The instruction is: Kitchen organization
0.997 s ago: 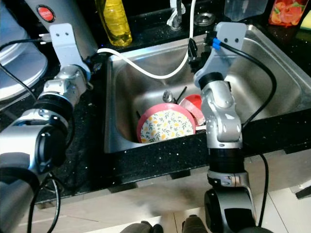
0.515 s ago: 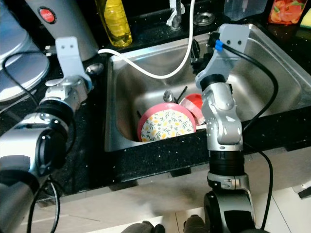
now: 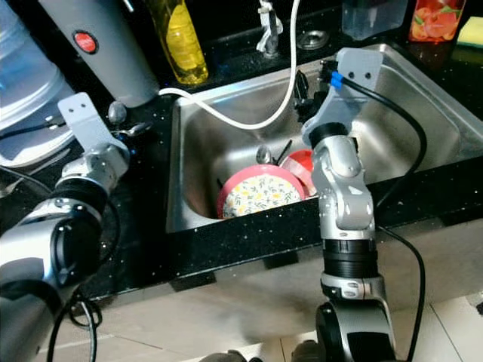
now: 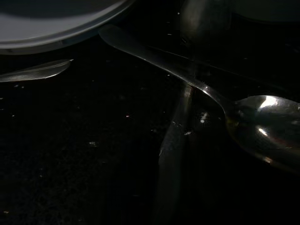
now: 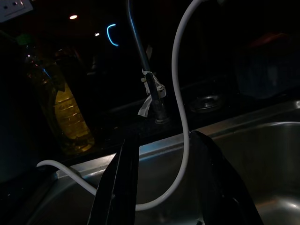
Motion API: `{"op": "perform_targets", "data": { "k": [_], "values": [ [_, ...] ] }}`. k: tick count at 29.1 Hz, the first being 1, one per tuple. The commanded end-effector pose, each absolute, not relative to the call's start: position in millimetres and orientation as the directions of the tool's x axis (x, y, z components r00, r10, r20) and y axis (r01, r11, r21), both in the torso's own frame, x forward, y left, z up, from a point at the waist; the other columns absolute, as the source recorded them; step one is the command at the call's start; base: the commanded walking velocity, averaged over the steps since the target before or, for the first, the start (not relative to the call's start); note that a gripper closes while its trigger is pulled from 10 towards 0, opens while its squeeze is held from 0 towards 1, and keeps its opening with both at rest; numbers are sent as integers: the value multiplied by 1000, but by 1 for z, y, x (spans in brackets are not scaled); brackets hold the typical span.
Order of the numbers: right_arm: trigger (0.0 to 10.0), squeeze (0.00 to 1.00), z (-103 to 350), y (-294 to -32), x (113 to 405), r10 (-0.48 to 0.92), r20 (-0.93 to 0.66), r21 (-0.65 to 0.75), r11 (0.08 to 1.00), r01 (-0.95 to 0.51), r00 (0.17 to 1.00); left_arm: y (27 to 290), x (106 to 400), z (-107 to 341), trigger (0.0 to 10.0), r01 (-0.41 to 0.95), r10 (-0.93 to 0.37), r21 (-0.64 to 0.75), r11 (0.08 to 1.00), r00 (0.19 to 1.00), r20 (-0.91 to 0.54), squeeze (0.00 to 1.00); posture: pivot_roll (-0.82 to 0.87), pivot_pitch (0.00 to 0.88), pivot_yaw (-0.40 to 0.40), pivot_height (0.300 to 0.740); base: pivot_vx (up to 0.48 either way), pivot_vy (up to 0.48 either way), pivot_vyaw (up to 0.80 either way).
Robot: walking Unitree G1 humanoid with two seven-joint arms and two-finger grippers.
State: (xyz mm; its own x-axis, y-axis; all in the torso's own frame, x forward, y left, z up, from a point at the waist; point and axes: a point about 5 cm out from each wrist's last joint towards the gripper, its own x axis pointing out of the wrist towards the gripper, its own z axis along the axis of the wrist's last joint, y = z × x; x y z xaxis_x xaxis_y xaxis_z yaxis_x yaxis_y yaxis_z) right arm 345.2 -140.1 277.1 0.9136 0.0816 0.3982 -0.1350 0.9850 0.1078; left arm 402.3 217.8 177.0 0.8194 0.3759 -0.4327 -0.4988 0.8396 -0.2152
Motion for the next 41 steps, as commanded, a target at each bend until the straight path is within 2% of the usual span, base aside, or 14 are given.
{"op": "perform_targets", "data": {
  "k": [1,7,12,14,15,16,17,18,22,29,34,39,40,41],
  "values": [
    [10000,0,275,-134,345,109,390,116,979,-166,914,221,384,133,0,-544,347,-180,820,722,-599,0,35,128,210,740,0,0,0],
    [10000,0,276,-134,346,112,388,114,979,-168,915,219,387,137,0,-524,325,-225,821,754,-571,0,36,133,208,740,0,0,0],
    [10000,0,276,-133,348,113,387,117,978,-171,915,218,400,168,0,-438,350,-163,884,851,-393,0,47,128,206,740,0,0,0],
    [10000,0,276,-133,348,113,388,118,978,-171,915,214,407,193,0,-370,335,-118,921,911,-240,0,49,129,206,740,0,0,0],
    [10000,0,276,-132,348,113,389,120,978,-172,914,206,411,219,2000,-296,291,-53,954,953,-87,0,50,131,203,740,0,0,0],
    [10000,0,276,-132,348,113,389,120,978,-172,914,206,411,219,2000,-296,291,-53,954,953,-87,0,50,131,203,740,0,0,0],
    [10000,0,276,-132,348,113,389,120,978,-172,914,202,413,228,9529,-260,259,-35,965,965,-36,0,50,131,203,740,0,0,0],
    [10000,0,276,-132,348,114,389,120,978,-173,914,199,413,237,10000,-236,236,-17,972,972,7,0,50,133,201,740,0,0,0],
    [10000,0,275,-133,349,113,384,118,978,-170,916,183,410,264,10000,-124,123,1,992,982,144,0,52,132,200,740,0,0,0],
    [10000,0,275,-135,350,107,386,119,979,-164,916,173,403,271,10000,-114,95,84,990,976,197,0,55,124,201,740,0,0,0],
    [10000,0,275,-134,350,107,389,120,979,-166,915,185,406,257,10000,-167,160,91,982,984,79,0,52,124,202,740,0,0,0],
    [10000,0,275,-135,349,104,389,119,980,-162,915,213,404,246,10000,-285,288,77,955,957,-27,0,50,125,204,740,0,0,0],
    [10000,0,275,-136,348,102,388,119,980,-159,916,220,403,242,10000,-305,308,60,951,950,-59,537,49,126,205,740,0,0,0],
    [10000,0,274,-137,348,100,387,119,980,-157,916,227,402,237,10000,-322,322,22,947,942,-99,1000,49,126,205,740,0,0,0]
  ]
}}
